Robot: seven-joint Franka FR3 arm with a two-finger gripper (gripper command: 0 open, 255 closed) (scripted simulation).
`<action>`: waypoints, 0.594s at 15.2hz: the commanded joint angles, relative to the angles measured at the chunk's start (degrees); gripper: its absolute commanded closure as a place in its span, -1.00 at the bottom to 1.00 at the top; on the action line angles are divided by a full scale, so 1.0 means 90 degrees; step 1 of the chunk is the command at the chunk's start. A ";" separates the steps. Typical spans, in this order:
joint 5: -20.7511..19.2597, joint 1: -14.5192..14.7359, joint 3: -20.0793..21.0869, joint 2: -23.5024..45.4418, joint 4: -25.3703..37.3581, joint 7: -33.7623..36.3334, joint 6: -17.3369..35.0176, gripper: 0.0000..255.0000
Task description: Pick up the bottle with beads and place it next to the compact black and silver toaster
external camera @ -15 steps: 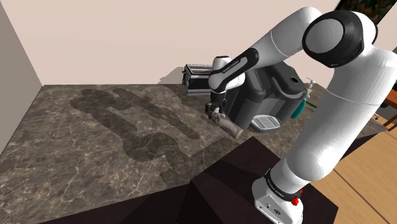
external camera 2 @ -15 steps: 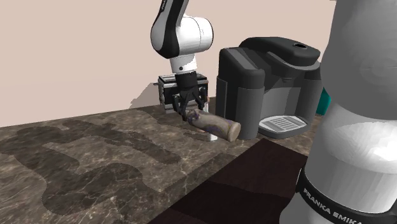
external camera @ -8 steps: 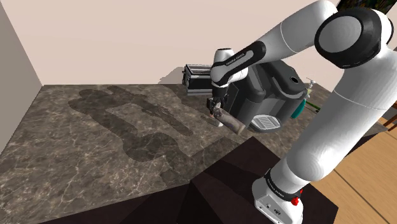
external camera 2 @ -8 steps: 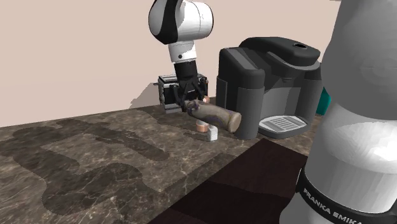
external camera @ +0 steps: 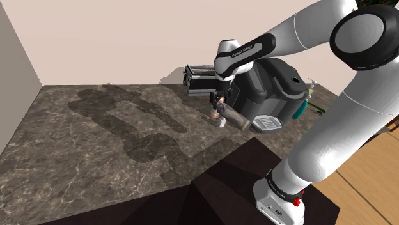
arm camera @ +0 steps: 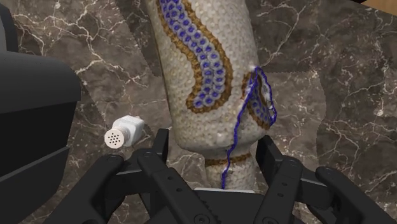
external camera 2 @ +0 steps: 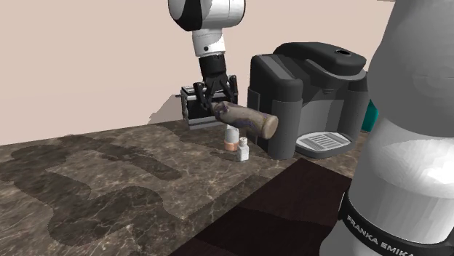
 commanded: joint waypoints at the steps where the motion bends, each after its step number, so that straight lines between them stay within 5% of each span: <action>1: -0.0002 0.0004 0.0003 -0.0119 0.0078 -0.0002 -0.0197 1.00; 9: -0.0011 0.0011 0.0010 -0.0486 0.0329 -0.0019 -0.0814 1.00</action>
